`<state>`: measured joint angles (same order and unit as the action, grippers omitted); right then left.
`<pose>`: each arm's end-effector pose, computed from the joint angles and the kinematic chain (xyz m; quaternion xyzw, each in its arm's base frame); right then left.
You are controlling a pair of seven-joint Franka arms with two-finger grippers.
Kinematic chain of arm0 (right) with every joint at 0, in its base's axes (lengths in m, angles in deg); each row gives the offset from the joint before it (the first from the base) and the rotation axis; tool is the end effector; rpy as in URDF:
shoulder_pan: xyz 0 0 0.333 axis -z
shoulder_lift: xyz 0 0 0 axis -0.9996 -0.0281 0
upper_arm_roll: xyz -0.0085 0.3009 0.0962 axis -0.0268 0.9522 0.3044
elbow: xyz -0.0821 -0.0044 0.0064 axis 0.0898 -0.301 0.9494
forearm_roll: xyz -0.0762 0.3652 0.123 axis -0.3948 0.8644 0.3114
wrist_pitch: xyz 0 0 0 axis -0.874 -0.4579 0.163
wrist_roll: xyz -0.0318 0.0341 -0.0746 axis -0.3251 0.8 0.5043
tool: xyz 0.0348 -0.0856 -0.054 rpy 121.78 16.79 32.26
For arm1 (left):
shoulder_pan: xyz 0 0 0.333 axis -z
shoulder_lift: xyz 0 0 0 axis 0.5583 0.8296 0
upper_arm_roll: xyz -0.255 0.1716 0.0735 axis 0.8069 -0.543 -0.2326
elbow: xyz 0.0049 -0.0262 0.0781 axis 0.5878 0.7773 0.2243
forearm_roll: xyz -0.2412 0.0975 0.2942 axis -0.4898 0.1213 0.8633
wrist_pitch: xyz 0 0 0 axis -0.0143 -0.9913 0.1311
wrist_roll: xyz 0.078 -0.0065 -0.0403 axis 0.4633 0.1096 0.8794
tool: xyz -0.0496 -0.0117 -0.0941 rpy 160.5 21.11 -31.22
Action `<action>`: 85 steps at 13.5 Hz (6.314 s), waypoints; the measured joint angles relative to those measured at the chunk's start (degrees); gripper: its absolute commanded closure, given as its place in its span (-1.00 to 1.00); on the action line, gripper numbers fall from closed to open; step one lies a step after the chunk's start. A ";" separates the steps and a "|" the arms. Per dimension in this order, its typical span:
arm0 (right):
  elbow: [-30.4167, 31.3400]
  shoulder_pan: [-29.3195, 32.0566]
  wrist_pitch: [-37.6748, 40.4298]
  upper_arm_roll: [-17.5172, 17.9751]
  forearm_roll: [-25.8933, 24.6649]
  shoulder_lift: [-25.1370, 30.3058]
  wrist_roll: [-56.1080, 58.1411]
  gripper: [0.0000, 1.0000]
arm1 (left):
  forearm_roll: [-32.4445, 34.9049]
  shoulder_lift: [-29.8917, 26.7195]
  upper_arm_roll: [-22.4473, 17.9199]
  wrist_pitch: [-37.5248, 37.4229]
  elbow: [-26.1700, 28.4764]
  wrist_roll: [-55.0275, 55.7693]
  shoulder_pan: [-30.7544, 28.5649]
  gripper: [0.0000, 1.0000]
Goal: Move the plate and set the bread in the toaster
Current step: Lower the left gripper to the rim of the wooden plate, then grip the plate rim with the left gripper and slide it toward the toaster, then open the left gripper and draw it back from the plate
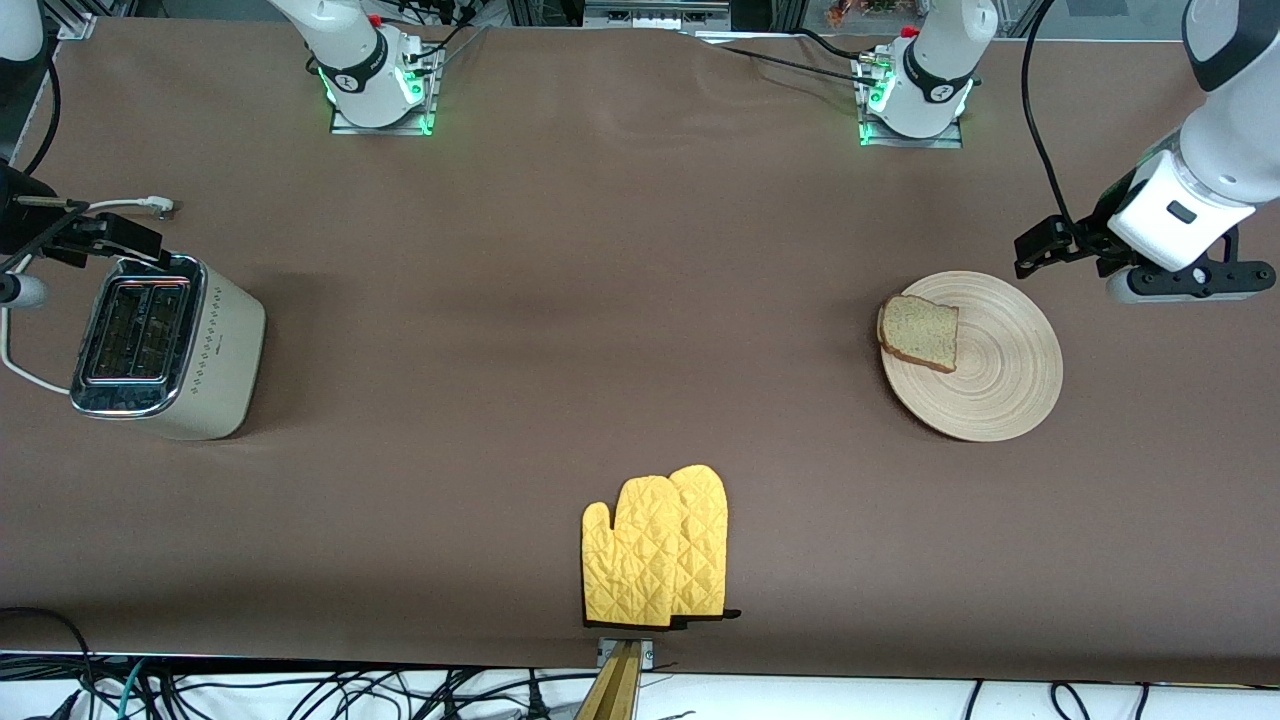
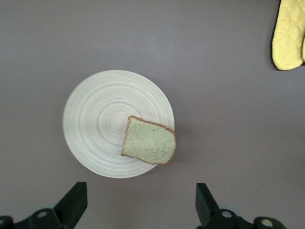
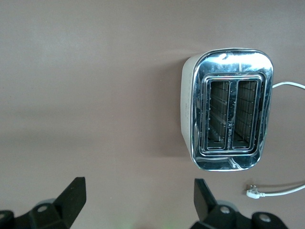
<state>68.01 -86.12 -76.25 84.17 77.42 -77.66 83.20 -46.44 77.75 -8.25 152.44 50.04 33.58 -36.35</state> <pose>0.5758 -0.0344 0.5707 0.9982 -0.0137 -0.0578 0.0002 0.5603 -0.0343 0.5503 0.9966 0.0582 -0.0416 0.0401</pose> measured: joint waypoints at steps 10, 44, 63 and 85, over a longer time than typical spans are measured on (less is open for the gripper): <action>0.00 0.03 0.00 -0.06 0.00 -0.01 0.00 -1.00 | -19.31 21.83 -0.72 0.19 -4.35 -27.72 -23.79 -1.00; -0.01 0.03 0.00 -0.08 0.00 -0.02 0.00 -1.00 | -37.31 47.55 1.30 -14.00 -7.15 -64.18 -31.51 1.00; -0.04 0.03 0.00 -0.09 0.00 -0.05 0.00 -1.00 | -75.85 46.29 3.43 22.35 4.17 -57.51 8.68 -0.99; 0.00 -1.60 -0.64 0.76 0.09 -3.77 0.00 -1.00 | -9.45 13.19 4.44 14.92 3.28 -28.98 -2.51 -1.00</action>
<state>68.01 -87.72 -76.89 84.94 77.50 -81.43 83.20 -55.89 90.94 -3.81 167.35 53.33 4.61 -38.85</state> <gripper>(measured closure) 0.000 0.000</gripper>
